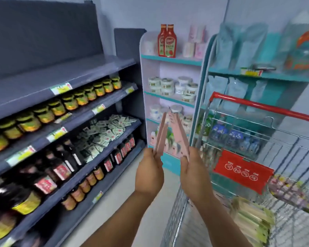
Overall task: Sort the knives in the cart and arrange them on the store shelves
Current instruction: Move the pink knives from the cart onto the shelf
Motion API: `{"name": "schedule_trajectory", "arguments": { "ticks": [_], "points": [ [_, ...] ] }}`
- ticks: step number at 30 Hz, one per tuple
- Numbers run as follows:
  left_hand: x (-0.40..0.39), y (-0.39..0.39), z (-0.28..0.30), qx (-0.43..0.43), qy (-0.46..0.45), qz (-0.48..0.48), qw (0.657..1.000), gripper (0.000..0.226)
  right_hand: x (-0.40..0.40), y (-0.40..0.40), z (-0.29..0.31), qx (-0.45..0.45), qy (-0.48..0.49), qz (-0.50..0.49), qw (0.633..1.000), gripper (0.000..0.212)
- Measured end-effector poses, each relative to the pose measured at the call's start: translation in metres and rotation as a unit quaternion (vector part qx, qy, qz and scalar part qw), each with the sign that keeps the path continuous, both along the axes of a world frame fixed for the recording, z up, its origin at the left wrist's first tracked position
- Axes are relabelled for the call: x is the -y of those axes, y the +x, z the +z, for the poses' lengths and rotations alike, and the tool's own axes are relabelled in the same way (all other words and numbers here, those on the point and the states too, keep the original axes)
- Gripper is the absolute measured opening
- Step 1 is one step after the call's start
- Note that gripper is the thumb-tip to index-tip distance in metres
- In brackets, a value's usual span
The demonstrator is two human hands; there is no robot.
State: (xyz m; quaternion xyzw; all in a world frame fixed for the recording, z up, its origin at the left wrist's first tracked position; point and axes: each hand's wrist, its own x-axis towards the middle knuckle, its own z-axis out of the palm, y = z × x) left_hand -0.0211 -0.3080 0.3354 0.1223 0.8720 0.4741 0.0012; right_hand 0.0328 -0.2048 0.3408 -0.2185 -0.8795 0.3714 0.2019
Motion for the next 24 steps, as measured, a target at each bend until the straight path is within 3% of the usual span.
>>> {"name": "schedule_trajectory", "arguments": {
  "ticks": [6,12,20,24],
  "points": [
    [0.087,-0.01,0.035,-0.041,-0.001,0.111,0.993,0.014,0.071,-0.036,0.029,-0.008,0.046,0.114,0.992,0.029],
    [0.191,-0.028,0.054,-0.047,0.007,0.201,0.978,0.009,0.169,-0.077,0.048,-0.025,0.059,0.217,0.974,0.033],
    [0.348,-0.069,0.068,-0.08,0.01,0.29,0.954,0.009,0.318,-0.135,0.067,-0.024,0.054,0.3,0.952,0.044],
    [0.416,-0.091,0.08,-0.095,0.011,0.305,0.947,0.008,0.388,-0.168,0.081,-0.053,0.067,0.344,0.935,0.04]
  ]
}}
